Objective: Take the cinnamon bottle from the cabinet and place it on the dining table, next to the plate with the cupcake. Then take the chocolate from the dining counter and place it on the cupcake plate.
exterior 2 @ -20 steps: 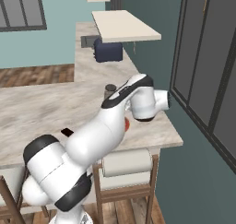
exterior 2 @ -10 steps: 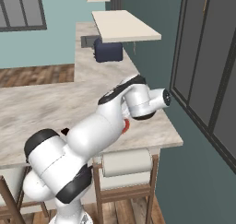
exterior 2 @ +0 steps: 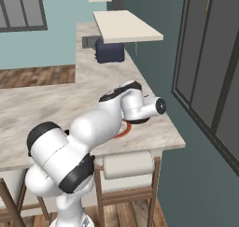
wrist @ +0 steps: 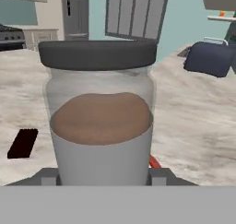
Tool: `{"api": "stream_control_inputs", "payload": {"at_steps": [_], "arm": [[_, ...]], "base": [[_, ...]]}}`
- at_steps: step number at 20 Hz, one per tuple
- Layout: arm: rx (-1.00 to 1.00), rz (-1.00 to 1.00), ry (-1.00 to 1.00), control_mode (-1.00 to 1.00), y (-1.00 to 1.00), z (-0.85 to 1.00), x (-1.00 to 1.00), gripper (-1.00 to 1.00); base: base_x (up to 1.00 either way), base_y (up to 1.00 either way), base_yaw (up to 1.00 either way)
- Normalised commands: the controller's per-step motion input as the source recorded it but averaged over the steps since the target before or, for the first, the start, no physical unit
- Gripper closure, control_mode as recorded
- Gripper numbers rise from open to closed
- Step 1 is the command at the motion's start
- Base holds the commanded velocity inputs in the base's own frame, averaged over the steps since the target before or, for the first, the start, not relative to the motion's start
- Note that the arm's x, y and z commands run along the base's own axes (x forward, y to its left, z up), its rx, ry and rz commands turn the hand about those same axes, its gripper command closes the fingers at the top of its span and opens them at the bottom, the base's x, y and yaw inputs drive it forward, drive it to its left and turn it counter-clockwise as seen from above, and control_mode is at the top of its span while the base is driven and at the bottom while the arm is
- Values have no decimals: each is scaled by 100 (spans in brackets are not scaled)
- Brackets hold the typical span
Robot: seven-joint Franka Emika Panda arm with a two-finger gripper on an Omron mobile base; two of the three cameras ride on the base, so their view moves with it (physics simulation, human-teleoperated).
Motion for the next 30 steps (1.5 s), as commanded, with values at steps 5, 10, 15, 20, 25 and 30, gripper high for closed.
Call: {"api": "stream_control_inputs", "payload": {"at_steps": [5, 10, 15, 20, 25, 30], "arm": [[4, -5, 11, -100, -22, -18, 30, 100], [0, 0, -3, -100, -25, -29, 21, 100], [1, 0, -13, -100, -17, -35, 17, 100], [1, 0, -5, -100, -15, -30, 26, 100], [0, 0, -1, -100, -18, -20, 28, 100], [0, 0, 0, -100, -18, -18, 28, 100]], "base": [[0, 0, 0], [0, 0, 0], [0, 0, 0], [0, 0, 0], [0, 0, 0], [0, 0, 0]]}}
